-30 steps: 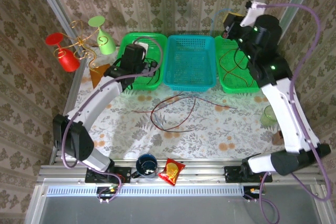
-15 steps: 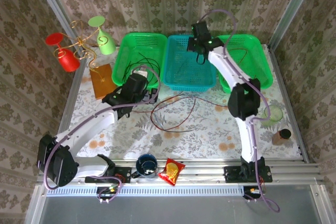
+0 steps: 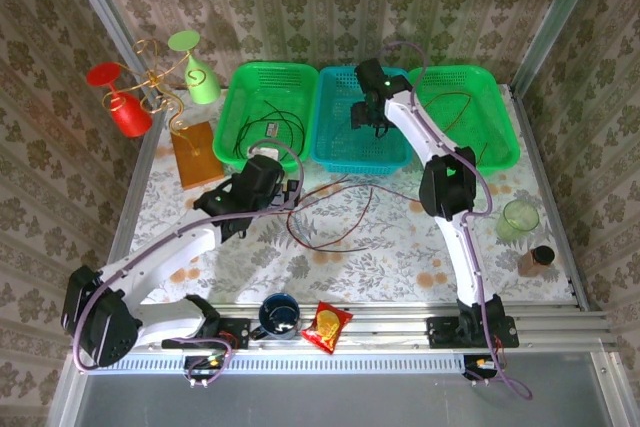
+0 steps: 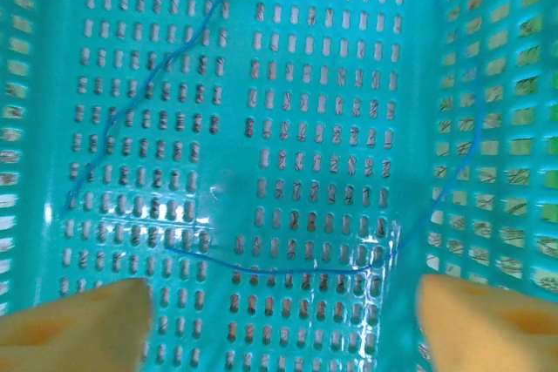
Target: Untangle the cables
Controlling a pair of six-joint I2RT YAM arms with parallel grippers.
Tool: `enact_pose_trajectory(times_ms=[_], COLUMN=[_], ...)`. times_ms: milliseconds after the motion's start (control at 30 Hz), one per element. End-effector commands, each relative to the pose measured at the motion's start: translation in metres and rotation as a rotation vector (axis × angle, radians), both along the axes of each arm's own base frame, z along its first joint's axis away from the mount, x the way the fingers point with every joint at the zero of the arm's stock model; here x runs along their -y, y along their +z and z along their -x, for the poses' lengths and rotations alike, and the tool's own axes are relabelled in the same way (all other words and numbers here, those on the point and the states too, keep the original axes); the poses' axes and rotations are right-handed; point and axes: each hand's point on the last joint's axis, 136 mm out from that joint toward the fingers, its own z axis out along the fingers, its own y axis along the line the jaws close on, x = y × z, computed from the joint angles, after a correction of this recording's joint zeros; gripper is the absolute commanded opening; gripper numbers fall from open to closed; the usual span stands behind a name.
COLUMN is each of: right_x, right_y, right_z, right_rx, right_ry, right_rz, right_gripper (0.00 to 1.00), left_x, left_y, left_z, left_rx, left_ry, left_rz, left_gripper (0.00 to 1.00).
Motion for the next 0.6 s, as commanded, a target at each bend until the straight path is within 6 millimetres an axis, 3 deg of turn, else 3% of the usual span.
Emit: enact_pose_trajectory(times_ms=[0,167,267,333,567], right_x=[0.005,0.017,0.018,0.017,0.010], right_y=[0.090,0.161,0.180,0.182,0.130], right_z=[0.012,0.032,0.053,0.071,0.156], right_rx=[0.123,0.243,0.255,0.245,0.180], right_ry=[0.038,0.032,0.034,0.025,0.021], right_rz=[-0.036,-0.041,-0.077,-0.112,-0.217], right_gripper=[1.00,1.00,1.00,1.00,0.98], left_x=[-0.005,-0.004,-0.003,0.001,0.010], left_y=[0.009,0.015,0.013,0.010,-0.011], left_z=[0.003,0.006,0.007,0.009,0.020], left_rx=[0.030,0.038,0.038,0.032,-0.042], left_ry=[0.019,0.012,0.003,-0.017,-0.056], left_rz=[0.017,0.033,0.042,0.047,0.051], left_gripper=[1.00,1.00,1.00,1.00,1.00])
